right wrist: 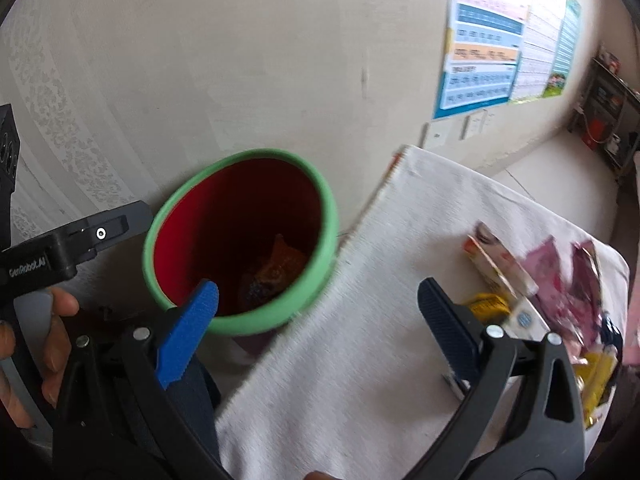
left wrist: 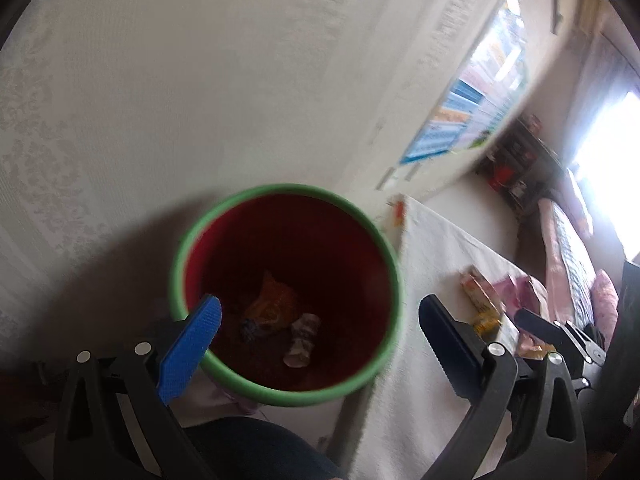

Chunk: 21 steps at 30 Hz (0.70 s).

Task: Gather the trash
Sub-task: 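Move both open tools back over the trash pile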

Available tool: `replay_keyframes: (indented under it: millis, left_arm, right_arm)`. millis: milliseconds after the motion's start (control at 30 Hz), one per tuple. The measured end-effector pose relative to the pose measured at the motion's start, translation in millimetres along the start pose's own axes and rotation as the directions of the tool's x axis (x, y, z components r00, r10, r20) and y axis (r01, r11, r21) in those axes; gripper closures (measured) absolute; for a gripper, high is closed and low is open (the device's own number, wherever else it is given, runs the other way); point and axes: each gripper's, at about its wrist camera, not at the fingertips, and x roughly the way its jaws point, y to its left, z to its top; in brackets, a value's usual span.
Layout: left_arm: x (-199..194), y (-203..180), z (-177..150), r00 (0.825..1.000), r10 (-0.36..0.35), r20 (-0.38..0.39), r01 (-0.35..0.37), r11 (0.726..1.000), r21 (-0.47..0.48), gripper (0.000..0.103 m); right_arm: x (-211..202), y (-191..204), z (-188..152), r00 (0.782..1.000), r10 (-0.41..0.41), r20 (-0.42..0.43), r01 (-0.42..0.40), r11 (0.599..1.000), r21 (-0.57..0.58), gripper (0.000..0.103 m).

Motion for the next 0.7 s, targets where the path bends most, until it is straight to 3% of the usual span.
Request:
replay_keyframes:
  millis: [233, 433, 600, 700]
  left_arm:
    - [10.3, -52.5, -22.1, 0.999, -0.012, -0.037, 0.016, 0.993, 0.119, 0.008]
    - [9.7, -97.6, -47.4, 0.999, -0.052, -0.005, 0.052, 0.969, 0.243, 0.008]
    - [16.4, -129.0, -65.0, 0.989, -0.118, -0.093, 0.140, 0.946, 0.291, 0.008]
    - [22.2, -145.5, -73.3, 0.978, -0.139, -0.154, 0.180, 0.937, 0.299, 0.008]
  right_arm:
    - [-22.2, -43.1, -26.3, 0.999, -0.043, -0.002, 0.043, 0.994, 0.103, 0.005]
    - [-52.7, -84.4, -60.7, 0.983, -0.180, 0.023, 0.174, 0.971, 0.163, 0.005]
    - [-79.6, -128.0, -90.1, 0.962, -0.273, 0.032, 0.256, 0.933, 0.253, 0.005]
    - [-89.7, -151.1, -103.4, 0.950, -0.313, -0.006, 0.302, 0.909, 0.289, 0.005]
